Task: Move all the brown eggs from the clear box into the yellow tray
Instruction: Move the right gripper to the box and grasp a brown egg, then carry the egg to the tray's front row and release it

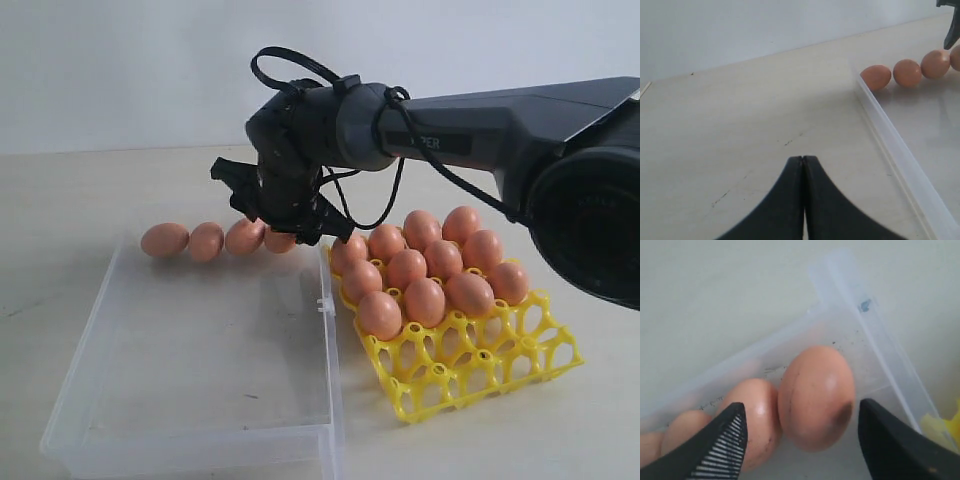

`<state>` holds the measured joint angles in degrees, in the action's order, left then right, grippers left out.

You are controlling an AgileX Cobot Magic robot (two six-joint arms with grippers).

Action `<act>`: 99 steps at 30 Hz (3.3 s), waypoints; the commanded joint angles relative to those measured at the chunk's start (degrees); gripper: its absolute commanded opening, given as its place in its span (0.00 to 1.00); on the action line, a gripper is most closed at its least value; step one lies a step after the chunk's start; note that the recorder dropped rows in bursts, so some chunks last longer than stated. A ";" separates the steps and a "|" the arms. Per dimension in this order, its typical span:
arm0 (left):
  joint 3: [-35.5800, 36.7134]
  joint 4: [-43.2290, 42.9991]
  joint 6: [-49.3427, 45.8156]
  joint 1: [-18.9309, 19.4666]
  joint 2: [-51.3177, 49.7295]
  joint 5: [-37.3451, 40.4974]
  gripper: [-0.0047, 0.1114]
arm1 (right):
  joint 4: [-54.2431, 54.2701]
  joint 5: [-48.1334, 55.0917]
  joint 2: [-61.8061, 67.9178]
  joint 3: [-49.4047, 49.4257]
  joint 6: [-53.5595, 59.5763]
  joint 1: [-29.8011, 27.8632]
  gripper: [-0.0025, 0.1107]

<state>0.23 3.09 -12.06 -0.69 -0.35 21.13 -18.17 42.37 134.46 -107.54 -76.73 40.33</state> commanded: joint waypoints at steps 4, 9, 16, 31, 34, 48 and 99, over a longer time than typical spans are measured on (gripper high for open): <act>-0.23 0.44 0.26 0.10 0.35 -0.49 0.04 | -2.66 -0.06 1.66 -0.35 -4.47 -1.99 0.51; -0.23 0.44 0.26 0.10 0.35 -0.49 0.04 | 0.24 -1.68 3.30 -0.35 -4.26 -2.31 0.54; -0.23 0.44 0.26 0.10 0.35 -0.49 0.04 | 0.39 -2.16 4.02 -0.35 -4.26 -2.31 0.36; -0.23 0.44 0.26 0.10 0.35 -0.49 0.04 | 4.17 -20.11 -6.21 3.41 18.75 0.71 0.02; -0.23 0.44 0.26 0.10 0.35 -0.49 0.04 | 5.36 -21.83 -10.33 7.63 33.53 1.70 0.02; -0.23 0.44 0.18 0.10 0.35 -0.49 0.04 | 34.37 -66.19 -53.42 74.55 85.98 1.84 0.02; -0.23 0.44 0.31 0.10 0.35 -0.49 0.04 | 35.78 -78.89 -39.46 87.76 87.30 1.84 0.62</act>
<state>0.23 3.09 -12.06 -0.69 -0.35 21.13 18.30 -36.16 94.76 -19.73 9.89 42.35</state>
